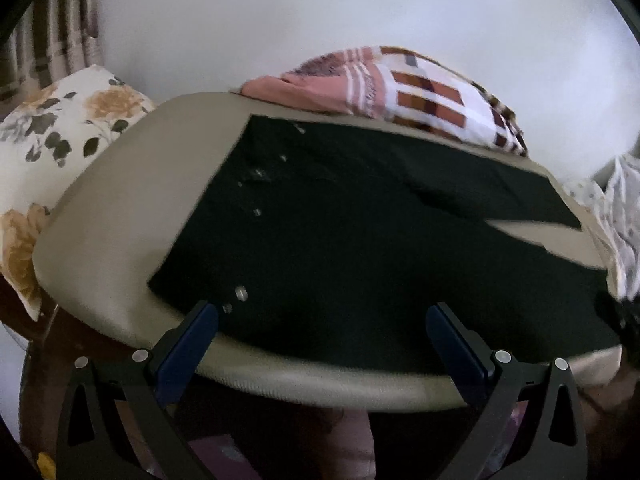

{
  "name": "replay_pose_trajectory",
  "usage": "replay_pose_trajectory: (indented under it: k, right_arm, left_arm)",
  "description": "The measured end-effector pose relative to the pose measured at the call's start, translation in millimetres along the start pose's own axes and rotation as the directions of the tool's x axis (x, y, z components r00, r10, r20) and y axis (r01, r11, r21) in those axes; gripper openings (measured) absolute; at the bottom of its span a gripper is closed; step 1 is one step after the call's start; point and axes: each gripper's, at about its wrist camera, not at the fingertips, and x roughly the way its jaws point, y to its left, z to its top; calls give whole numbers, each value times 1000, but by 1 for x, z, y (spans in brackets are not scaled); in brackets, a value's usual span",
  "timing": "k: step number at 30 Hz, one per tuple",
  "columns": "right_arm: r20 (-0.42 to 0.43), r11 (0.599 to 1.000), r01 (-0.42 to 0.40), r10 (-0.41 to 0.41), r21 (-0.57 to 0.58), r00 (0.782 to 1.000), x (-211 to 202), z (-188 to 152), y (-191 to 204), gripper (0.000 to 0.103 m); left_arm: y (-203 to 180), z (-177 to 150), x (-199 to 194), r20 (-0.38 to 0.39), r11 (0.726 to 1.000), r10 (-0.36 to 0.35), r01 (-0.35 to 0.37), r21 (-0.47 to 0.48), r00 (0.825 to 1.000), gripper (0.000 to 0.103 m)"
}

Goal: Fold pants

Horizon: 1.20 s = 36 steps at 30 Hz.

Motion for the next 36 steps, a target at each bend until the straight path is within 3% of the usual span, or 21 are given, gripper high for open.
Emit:
replay_pose_trajectory:
  k: [4,10,13,19,29,36]
  right_arm:
    - [-10,1000,4,-4,-8,1000,9,8,4,103]
    - [-24,1000,6,-6,-22,1000,27,24,11,103]
    - [-30,1000,3,-3,-18,1000,37,33,13,103]
    - [-37,1000,1,-1,-11,999,58,47,17,103]
    - [-87,1000,18,-19,-15,996,84,52,19,103]
    - [-112,1000,29,-30,-13,993,96,52,19,103]
  left_arm:
    - [10,23,13,54,999,22,-20,-28,998,103]
    - [23,72,47,92,999,33,-33,2,995,103]
    - [35,102,71,58,1000,-5,4,23,998,103]
    - [58,150,120,20,996,77,-78,50,997,103]
    - [86,192,175,15,987,136,-137,81,991,103]
    - [100,211,214,-46,988,85,-78,131,995,101]
